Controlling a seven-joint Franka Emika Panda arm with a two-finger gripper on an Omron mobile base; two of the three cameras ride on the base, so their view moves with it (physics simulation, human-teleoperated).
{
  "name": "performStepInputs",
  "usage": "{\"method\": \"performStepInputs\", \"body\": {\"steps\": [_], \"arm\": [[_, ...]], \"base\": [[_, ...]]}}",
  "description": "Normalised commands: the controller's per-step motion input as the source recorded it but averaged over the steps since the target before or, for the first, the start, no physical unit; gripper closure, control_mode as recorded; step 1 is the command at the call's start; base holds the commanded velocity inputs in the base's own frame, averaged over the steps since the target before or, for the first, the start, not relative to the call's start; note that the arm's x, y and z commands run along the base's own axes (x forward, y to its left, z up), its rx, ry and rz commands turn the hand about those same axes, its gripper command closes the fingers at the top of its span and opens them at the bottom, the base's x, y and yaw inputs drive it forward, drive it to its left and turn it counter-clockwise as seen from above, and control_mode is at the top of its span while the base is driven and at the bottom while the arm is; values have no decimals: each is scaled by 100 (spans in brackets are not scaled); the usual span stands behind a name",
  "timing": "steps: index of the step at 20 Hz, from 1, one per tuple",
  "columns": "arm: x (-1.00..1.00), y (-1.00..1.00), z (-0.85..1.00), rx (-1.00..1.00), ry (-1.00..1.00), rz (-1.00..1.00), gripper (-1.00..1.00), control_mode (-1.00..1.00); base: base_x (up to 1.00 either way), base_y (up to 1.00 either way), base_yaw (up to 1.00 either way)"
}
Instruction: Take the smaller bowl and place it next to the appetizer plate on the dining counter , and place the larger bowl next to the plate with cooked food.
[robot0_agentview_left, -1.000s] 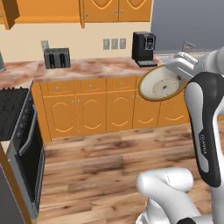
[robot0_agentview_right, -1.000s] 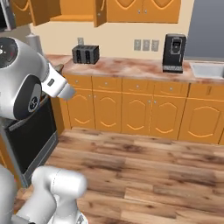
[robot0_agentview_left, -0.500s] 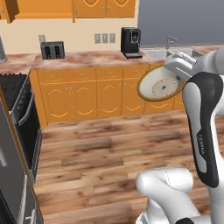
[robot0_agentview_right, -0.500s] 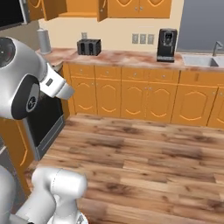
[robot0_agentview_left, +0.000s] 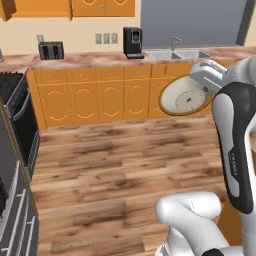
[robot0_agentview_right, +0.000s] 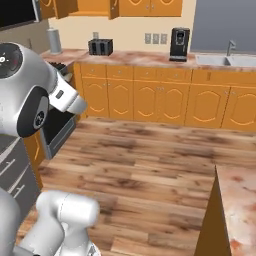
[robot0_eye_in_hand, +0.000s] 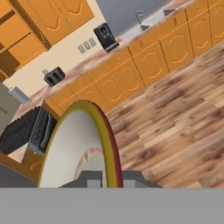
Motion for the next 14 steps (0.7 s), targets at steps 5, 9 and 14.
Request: {"method": "performStepInputs", "body": {"steps": [5, 9, 14], "arm": [[0, 0, 0, 0, 0, 0, 100, 100], [0, 0, 0, 0, 0, 0, 100, 100], [0, 0, 0, 0, 0, 0, 100, 100]], "base": [[-100, -7, 0], [-100, -3, 0], [-100, -19, 0]]}}
